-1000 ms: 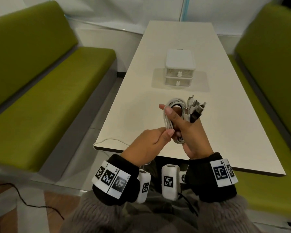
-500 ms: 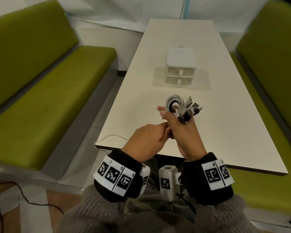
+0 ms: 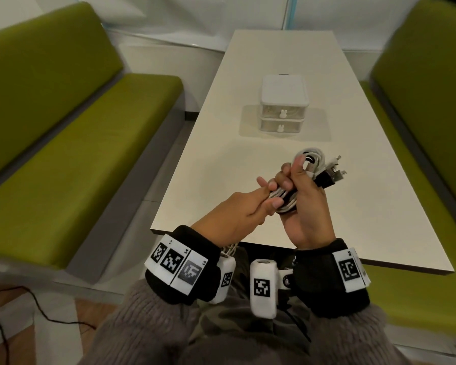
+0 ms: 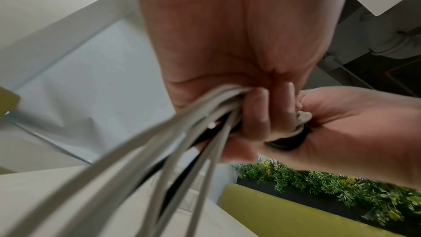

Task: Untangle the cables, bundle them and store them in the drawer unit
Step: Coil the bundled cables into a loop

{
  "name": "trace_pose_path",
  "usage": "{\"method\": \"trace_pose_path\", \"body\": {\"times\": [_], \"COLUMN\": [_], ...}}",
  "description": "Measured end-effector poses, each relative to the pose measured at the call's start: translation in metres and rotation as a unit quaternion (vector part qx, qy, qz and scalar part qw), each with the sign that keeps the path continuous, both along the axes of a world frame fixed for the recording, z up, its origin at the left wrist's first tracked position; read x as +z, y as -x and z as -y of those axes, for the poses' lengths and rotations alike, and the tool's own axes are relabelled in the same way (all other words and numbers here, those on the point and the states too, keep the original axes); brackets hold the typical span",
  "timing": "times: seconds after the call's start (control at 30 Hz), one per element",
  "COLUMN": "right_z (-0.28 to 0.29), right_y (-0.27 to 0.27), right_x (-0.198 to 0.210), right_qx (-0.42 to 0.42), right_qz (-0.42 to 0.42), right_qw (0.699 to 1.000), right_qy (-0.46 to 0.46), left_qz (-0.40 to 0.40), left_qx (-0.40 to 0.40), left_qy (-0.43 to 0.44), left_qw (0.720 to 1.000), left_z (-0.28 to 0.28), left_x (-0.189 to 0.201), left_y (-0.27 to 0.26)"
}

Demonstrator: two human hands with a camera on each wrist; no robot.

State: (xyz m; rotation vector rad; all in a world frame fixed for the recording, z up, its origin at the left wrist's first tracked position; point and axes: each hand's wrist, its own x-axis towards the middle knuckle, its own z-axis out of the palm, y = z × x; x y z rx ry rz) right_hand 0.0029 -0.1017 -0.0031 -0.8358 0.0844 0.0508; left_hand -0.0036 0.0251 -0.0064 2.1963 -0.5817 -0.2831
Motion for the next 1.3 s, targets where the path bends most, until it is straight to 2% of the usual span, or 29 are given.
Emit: {"method": "trace_pose_path", "body": {"times": [0.17,0.47,0.53,0.63,0.7,0.8,0.87,0.9,0.97,1.03,1.17,1.3], "right_z": [0.013,0.015,0.019,0.031,0.036,0.026,0.012,0.005,-0.001,0.004,0.021,0.022], "right_y": [-0.003,-0.001,-0.001,-0.003,-0.002,0.001,0.004,0.005,0.008,0.01,0.009,0.01], "right_x": [0.004,0.008,0.012,0.022,0.027,0.03,0.028,0.028,0.029,0.031,0.028,0.027], "right_qx": [-0.012,-0.03,-0.043,-0.077,-0.089,-0.078,-0.06,-0.051,-0.036,-0.043,-0.06,-0.022], "right_qz": [0.025,0.021,0.028,0.054,0.072,0.086,0.091,0.093,0.098,0.101,0.062,0.042], "right_qw": [0.998,0.998,0.997,0.992,0.989,0.99,0.992,0.993,0.994,0.994,0.996,0.998], "right_qy": [-0.058,-0.051,-0.055,-0.081,-0.094,-0.085,-0.064,-0.054,-0.042,-0.022,-0.031,-0.047], "left_qz": [-0.023,-0.052,-0.073,-0.13,-0.147,-0.062,0.028,0.053,0.04,0.003,-0.08,-0.101], "left_qx": [0.001,0.014,0.03,0.04,0.046,0.076,0.07,0.057,0.027,0.018,0.032,0.049], "left_qy": [0.034,0.095,0.077,-0.015,-0.038,0.059,0.136,0.145,0.151,0.159,0.193,0.189], "left_qw": [0.999,0.994,0.994,0.991,0.987,0.993,0.988,0.986,0.987,0.987,0.977,0.976], "left_z": [-0.008,-0.029,-0.04,-0.066,-0.077,-0.064,-0.039,-0.026,-0.005,0.004,-0.01,-0.034], "left_x": [-0.015,-0.041,-0.05,-0.068,-0.068,-0.035,-0.007,0.003,0.005,-0.009,-0.042,-0.051], "left_y": [0.007,0.02,0.022,0.03,0.032,0.025,0.017,0.015,0.013,0.018,0.027,0.028]}}
